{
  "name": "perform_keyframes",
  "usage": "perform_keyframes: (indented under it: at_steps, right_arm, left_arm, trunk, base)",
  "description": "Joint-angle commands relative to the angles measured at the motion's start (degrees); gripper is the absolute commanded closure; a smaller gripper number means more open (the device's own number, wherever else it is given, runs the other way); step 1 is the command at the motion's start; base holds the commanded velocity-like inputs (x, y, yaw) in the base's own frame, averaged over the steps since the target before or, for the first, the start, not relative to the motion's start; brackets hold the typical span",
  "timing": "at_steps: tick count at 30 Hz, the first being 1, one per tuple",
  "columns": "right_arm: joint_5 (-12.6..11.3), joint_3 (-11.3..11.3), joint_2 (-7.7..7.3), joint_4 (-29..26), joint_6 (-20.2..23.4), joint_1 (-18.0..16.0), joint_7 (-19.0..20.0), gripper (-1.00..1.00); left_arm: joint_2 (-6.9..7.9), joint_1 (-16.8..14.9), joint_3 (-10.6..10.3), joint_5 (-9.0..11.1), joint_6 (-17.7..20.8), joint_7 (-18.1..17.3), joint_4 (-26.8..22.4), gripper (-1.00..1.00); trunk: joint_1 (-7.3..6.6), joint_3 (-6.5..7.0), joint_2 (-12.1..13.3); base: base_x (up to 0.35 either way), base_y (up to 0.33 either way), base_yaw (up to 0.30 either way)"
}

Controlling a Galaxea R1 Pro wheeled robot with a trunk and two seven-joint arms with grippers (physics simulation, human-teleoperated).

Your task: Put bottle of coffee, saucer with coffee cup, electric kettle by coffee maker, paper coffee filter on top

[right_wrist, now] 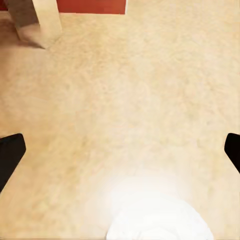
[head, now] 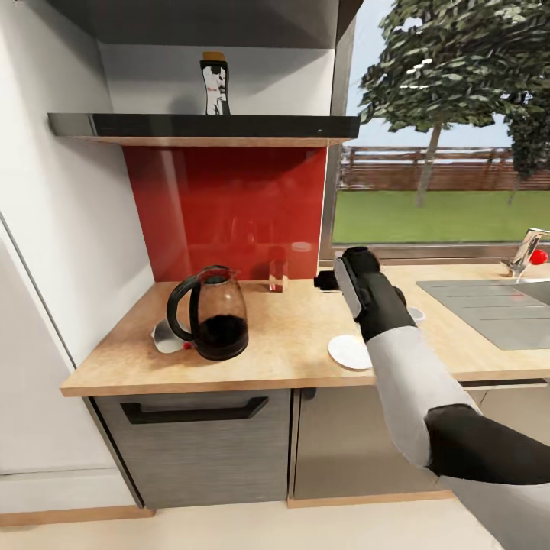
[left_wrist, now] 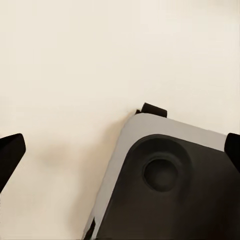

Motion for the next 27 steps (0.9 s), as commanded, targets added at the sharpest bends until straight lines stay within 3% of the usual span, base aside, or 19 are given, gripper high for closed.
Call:
perform_keyframes:
  at_steps: [1, 2, 3, 4, 7, 13, 17, 23, 27]
  right_arm:
    - [-0.47, -0.12, 0.00, 3.94, 0.20, -2.08, -0.29, -1.00]
    - [-0.58, -0.28, 0.00, 7.70, 0.20, -3.87, -0.25, -1.00]
    - [-0.73, -0.79, 0.00, 15.10, 0.20, -7.07, -0.18, -1.00]
    - [-3.63, -4.06, 0.00, 24.02, 0.20, -11.03, -0.17, -1.00]
    - [-8.95, -6.12, 0.00, 31.05, 0.20, -13.63, -0.32, -1.00]
    - [-11.07, -6.81, -0.84, 37.36, 0.20, -14.27, -0.22, -1.00]
    - [-11.33, -6.94, -1.40, 38.35, 0.20, -14.32, -0.12, -1.00]
    - [-10.99, -6.76, -4.24, 40.71, 0.20, -14.33, -0.10, -1.00]
    - [-10.75, -6.65, -4.55, 42.96, 0.20, -14.33, -0.11, -1.00]
  left_arm:
    - [0.11, 0.03, -0.20, 0.25, -0.05, 0.20, -0.07, -1.00]
    - [0.23, 0.03, -0.19, 0.29, -0.07, 0.20, -0.05, -1.00]
    - [0.47, 0.03, -0.16, 0.29, -0.23, 0.17, 0.00, -1.00]
    - [0.62, 0.03, -0.17, 0.27, -0.45, 0.13, 0.09, -1.00]
    - [0.75, 0.03, -0.19, 0.10, -0.48, 0.12, 0.43, -1.00]
    - [0.70, 0.03, -0.20, -0.23, -0.55, 0.12, 0.60, -1.00]
    - [0.69, 0.03, -0.22, -0.24, -0.62, 0.12, 0.61, -1.00]
    - [0.69, 0.03, -0.32, -0.39, -0.66, -0.46, 0.61, -1.00]
    - [0.75, 0.03, -0.29, -0.44, -0.61, -0.77, 0.61, -1.00]
  trunk:
    - [0.00, -0.06, -0.03]
    - [0.00, -0.06, -0.03]
    - [0.00, -0.06, -0.03]
    - [0.00, -0.06, -0.03]
    - [0.00, -0.06, -0.03]
    - [0.00, -0.06, -0.03]
    - [0.00, -0.06, -0.03]
    - [0.00, -0.06, -0.03]
    - [0.00, -0.06, -0.03]
  base:
    - [0.000, 0.000, 0.000]
    - [0.000, 0.000, 0.000]
    - [0.000, 0.000, 0.000]
    - [0.000, 0.000, 0.000]
    - [0.000, 0.000, 0.000]
    - [0.000, 0.000, 0.000]
    - [0.000, 0.000, 0.000]
    - [0.000, 0.000, 0.000]
    - [-0.123, -0.041, 0.000]
